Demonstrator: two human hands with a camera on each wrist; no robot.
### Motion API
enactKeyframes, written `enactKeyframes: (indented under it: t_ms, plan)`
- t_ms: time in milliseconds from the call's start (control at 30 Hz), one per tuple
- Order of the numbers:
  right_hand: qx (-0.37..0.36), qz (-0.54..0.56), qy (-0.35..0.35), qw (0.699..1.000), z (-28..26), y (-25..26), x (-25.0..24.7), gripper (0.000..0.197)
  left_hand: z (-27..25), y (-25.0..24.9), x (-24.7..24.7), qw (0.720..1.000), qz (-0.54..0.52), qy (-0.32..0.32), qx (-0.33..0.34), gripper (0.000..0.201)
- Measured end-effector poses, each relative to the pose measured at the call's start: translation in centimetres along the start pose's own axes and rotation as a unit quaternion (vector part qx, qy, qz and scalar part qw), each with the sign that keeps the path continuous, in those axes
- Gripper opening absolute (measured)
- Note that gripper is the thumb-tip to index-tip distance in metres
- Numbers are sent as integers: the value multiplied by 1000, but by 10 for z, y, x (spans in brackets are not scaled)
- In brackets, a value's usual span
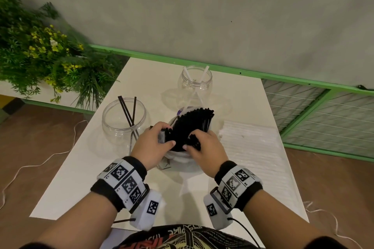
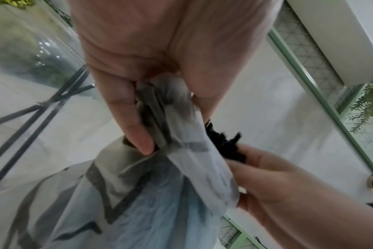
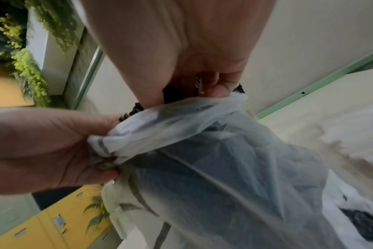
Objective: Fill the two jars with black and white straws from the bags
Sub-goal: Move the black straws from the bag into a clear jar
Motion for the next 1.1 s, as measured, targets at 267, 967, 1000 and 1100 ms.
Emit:
enactKeyframes:
  t_ms: [267,967,1000,1100]
  plan:
    - [-24,-17,-187,982,-8,4,-63,44,-1,10,-3,999,-14,-41,-17,17]
    - [-134,26,-81,987,-33,36,-12,44,-6,17,-9,993,-106,-39,-34,27]
    - [-91,40,-77,992,-32,24,-8,45,-6,18,-7,993,-111,-32,-36,29]
    - [-30,43,-52,997,-23,8,-2,47,-7,19,-3,992,-118,-17,-34,33]
Point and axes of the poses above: each hand's wrist, its own z-axis towards the middle knuckle, its own x-axis out of the palm, y = z × x, the point moved 9 cm from there along z, towards the middle knuckle, and after that the axes turned 10 degrees about -x, right-handed, at the moved point
